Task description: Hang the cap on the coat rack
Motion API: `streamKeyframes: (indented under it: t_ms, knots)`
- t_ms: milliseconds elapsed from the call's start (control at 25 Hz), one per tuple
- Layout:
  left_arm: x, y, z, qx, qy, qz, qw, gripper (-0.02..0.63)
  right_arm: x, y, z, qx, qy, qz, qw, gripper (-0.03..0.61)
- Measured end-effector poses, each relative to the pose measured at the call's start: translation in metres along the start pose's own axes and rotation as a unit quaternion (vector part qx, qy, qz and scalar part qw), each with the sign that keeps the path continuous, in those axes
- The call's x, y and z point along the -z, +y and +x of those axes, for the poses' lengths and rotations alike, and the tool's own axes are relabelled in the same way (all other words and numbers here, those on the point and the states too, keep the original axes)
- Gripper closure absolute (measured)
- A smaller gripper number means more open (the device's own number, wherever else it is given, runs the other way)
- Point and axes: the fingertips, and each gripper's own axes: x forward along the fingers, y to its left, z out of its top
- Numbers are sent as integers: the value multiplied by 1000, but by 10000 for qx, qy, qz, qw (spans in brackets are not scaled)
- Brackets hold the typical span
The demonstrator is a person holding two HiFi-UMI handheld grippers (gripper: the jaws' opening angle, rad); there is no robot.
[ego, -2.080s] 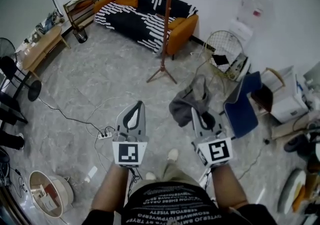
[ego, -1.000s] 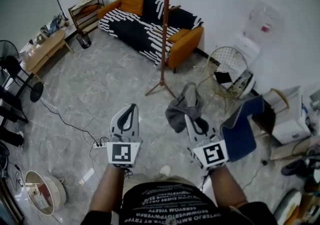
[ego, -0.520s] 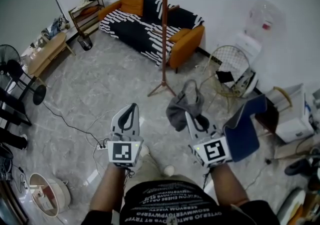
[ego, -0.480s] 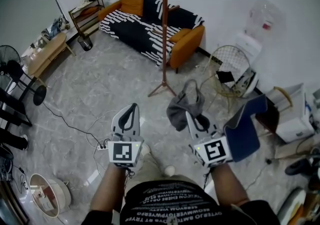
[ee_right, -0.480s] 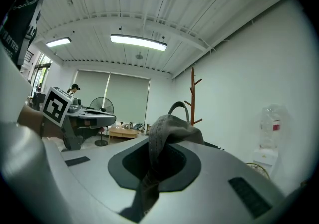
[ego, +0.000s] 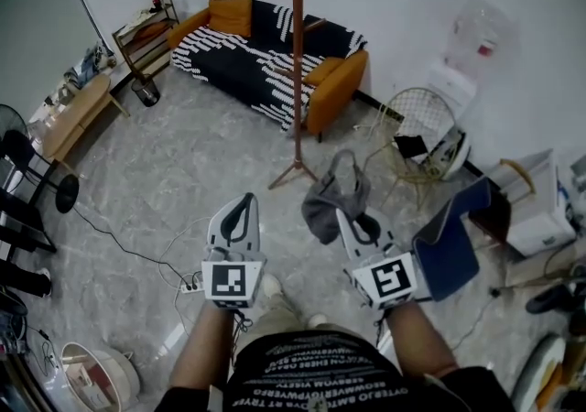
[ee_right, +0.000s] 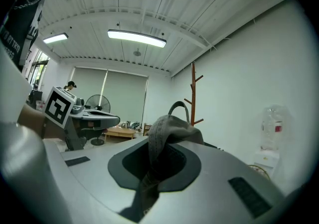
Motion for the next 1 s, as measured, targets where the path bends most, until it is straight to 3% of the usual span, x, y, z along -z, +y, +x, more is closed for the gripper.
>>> streamKeyframes:
  t_ms: [1000]
  knots:
    - [-1,97,127,512,-188,41,9985,615,-27,-31,148,387,5,59,9992,566]
